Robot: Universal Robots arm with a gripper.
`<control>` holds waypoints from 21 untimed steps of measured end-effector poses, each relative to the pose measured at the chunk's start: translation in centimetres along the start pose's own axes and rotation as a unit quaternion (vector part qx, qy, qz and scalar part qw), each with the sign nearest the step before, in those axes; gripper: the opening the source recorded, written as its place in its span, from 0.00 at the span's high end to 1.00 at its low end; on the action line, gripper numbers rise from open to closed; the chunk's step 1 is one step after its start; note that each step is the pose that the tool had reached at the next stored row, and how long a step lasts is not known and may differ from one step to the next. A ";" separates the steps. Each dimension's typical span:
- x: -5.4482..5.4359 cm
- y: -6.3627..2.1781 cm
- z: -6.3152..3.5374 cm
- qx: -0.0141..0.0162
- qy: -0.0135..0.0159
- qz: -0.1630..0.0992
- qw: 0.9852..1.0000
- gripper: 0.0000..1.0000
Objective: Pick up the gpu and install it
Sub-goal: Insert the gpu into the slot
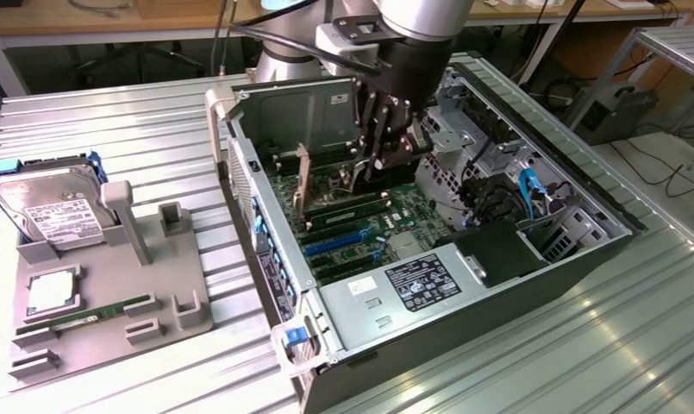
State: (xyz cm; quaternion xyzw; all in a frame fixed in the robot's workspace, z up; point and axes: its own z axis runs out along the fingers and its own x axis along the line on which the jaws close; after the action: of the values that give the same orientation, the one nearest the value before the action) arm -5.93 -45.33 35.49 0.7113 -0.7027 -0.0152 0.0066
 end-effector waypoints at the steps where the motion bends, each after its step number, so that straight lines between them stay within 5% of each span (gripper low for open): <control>1: 0.0 0.00 0.18 0.000 0.000 0.000 1.000 0.74; 7: 0.0 -0.04 1.25 0.000 0.000 0.000 1.000 0.74; 11: 0.1 -0.07 1.97 -0.004 -0.001 0.000 1.000 0.74; 21: 0.1 0.07 4.35 -0.005 -0.001 0.000 1.000 0.74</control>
State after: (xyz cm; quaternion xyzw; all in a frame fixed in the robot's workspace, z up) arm -6.13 -45.37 31.14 0.7112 -0.7026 -0.0190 0.0095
